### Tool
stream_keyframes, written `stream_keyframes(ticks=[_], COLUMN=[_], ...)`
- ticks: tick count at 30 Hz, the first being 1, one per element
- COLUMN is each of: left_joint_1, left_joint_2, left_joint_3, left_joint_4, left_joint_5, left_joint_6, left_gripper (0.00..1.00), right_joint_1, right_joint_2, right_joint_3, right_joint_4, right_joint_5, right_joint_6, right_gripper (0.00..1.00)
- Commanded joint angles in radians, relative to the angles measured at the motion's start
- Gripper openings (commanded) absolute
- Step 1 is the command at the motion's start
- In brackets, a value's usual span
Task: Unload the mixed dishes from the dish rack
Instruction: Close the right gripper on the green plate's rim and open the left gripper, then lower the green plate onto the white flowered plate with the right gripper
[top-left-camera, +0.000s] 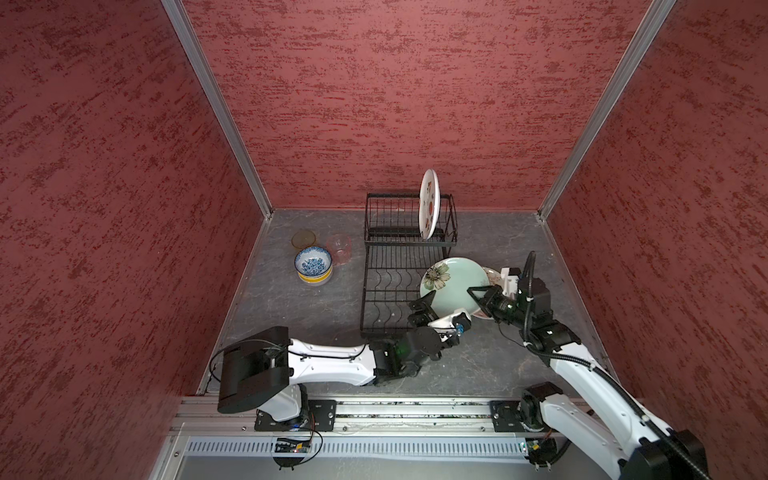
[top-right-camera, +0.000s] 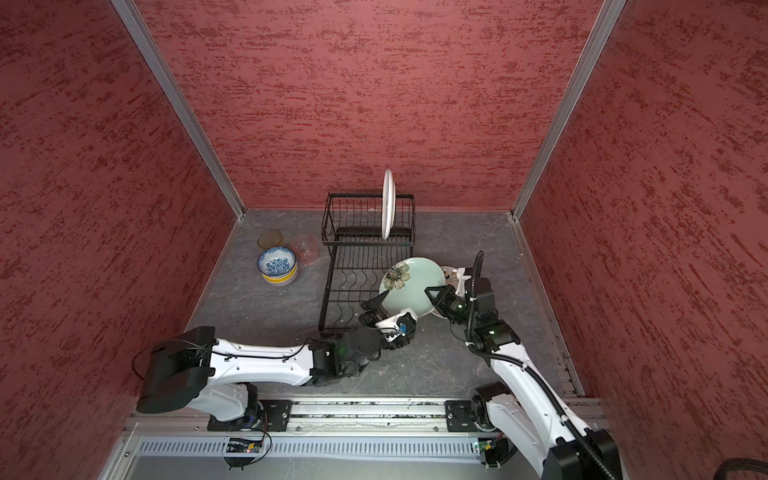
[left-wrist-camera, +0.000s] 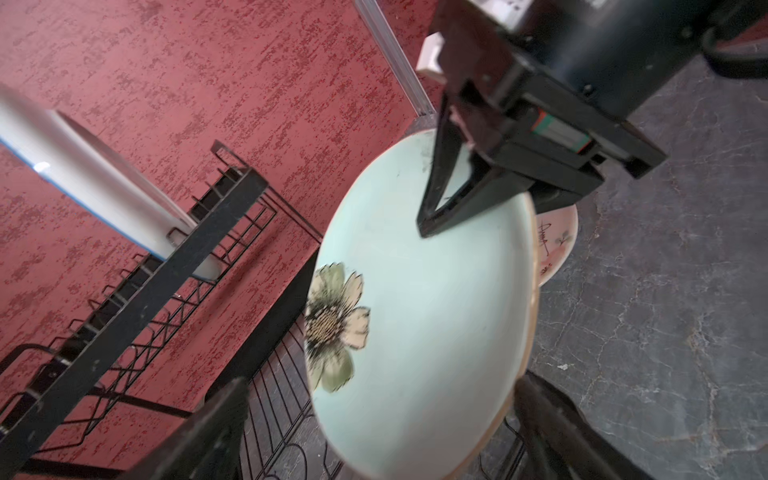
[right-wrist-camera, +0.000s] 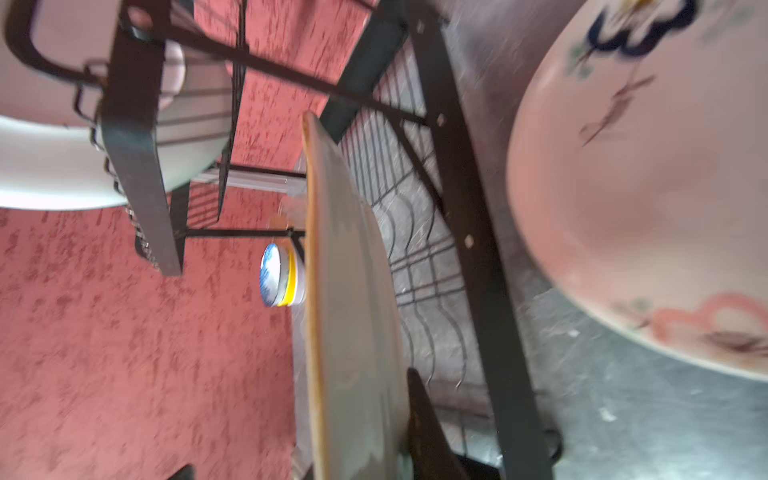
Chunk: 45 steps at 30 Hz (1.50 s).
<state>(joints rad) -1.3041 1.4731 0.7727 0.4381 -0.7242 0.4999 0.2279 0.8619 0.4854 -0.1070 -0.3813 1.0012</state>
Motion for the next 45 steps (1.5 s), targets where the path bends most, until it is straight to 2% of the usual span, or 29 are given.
stream_keyframes(ticks=[1,16,26,31,37,45], left_joint_1=[0.039,0.105,0.121,0.121,0.123,0.123], left_joint_2=[-0.086,-0.294,-0.377,-0.389,-0.39,-0.401], left_joint_3=[-0.015,-0.129,-0.181,-0.183,-0.186,-0.188], left_joint_4=[0.003,-0.016,-0.032,-0.049,-0.055,-0.058], left_joint_5=[0.012,0.056,0.047,0.039,0.031,0.026], left_joint_6=[-0.083,-0.207,-0.248,-0.245,-0.244,-0.244], left_gripper=[1.0,1.0,1.0,1.0,1.0,1.0], right_joint_1=[-0.032,-0.181,-0.312,-0.345,-0.346,-0.347], right_joint_2=[-0.044,-0.069,-0.011,0.057,0.192,0.293], right_joint_3=[0.001,0.022,0.036,0.042,0.049,0.083], right_joint_4=[0.053,-0.022,-0.007,0.021,0.092,0.069], right_joint_5=[0.035,0.088,0.071,0.074,-0.002,-0.009], right_joint_6=[-0.012,-0.031,-0.037,-0.064,-0.066,-0.093], right_gripper=[0.0,0.0,0.0,0.0,0.0,0.0])
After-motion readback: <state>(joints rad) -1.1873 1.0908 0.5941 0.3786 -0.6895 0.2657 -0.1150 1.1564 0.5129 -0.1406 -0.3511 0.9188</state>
